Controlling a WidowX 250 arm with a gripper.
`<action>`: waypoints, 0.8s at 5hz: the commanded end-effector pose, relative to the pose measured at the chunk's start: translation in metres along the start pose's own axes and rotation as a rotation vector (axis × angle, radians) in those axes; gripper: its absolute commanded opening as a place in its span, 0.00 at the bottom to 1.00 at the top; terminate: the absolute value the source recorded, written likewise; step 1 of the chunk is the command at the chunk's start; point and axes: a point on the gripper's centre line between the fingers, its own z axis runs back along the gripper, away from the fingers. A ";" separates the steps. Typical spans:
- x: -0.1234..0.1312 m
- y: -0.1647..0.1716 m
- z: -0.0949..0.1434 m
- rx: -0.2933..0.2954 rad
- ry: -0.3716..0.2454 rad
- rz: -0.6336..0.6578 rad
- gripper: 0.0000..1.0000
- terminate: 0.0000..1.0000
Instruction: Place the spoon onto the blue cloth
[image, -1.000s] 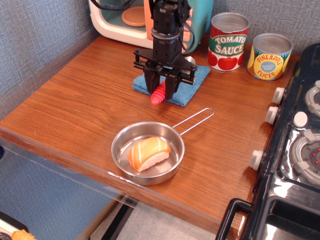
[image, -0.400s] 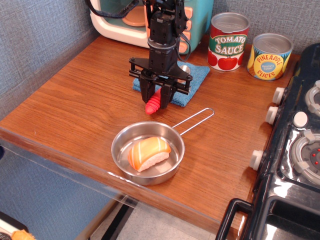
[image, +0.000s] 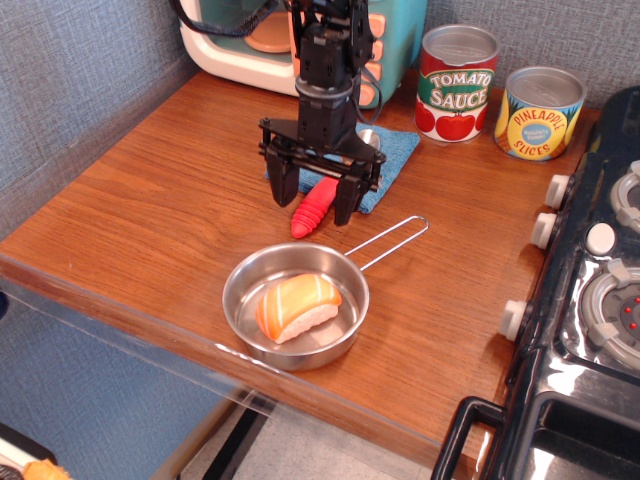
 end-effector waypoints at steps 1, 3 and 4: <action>-0.021 -0.001 0.085 -0.067 -0.173 -0.028 1.00 0.00; -0.031 0.002 0.085 -0.080 -0.153 -0.048 1.00 0.00; -0.031 0.002 0.085 -0.080 -0.153 -0.048 1.00 1.00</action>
